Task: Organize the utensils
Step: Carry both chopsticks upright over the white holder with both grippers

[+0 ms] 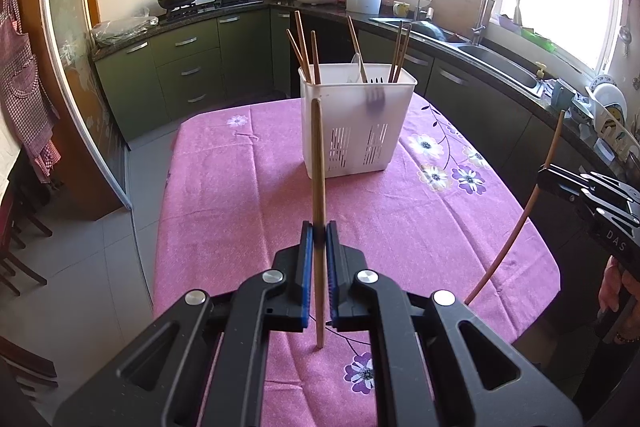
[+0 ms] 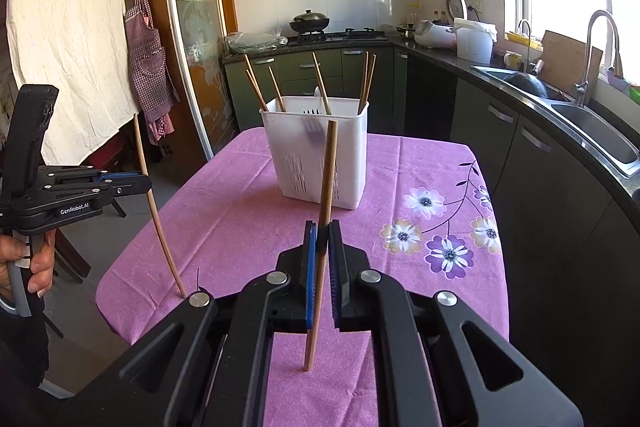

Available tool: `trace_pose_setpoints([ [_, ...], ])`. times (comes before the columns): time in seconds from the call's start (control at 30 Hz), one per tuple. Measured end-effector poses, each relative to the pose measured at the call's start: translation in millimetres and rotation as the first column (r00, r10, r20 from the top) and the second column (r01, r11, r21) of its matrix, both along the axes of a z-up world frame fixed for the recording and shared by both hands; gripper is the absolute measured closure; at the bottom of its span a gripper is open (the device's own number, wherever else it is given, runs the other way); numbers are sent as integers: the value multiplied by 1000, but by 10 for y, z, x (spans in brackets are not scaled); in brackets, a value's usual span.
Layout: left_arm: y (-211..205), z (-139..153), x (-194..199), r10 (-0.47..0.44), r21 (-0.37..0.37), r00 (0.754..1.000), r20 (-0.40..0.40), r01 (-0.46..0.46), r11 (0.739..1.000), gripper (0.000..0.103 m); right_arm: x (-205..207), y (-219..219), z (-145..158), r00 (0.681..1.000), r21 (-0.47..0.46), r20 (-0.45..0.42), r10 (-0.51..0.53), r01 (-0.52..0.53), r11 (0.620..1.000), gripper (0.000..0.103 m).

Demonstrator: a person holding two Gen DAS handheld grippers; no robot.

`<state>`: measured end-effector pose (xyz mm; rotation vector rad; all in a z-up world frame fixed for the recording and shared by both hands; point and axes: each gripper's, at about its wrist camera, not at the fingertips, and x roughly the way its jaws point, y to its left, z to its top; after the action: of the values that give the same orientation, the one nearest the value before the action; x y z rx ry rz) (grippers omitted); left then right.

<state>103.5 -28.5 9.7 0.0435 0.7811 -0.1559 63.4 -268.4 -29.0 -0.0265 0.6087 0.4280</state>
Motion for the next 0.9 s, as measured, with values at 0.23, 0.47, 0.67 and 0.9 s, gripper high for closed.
trace_pose_setpoints([
  [0.23, -36, 27, 12, -5, 6, 1000, -1, 5, 1000, 96, 84, 49, 45, 1000, 8, 12, 13, -13, 1000, 96],
  [0.47, -88, 138, 69, -18, 1, 1000, 16, 18, 1000, 97, 213, 81, 272, 998, 32, 56, 20, -22, 999, 96],
  [0.67, -152, 357, 219, -36, 3, 999, 40, 36, 999, 97, 436, 110, 545, 995, 57, 91, 37, -42, 997, 96],
  [0.9, -268, 794, 508, -70, -11, 993, 91, 71, 997, 97, 697, 158, 1066, 985, 73, 165, 52, -65, 995, 96],
])
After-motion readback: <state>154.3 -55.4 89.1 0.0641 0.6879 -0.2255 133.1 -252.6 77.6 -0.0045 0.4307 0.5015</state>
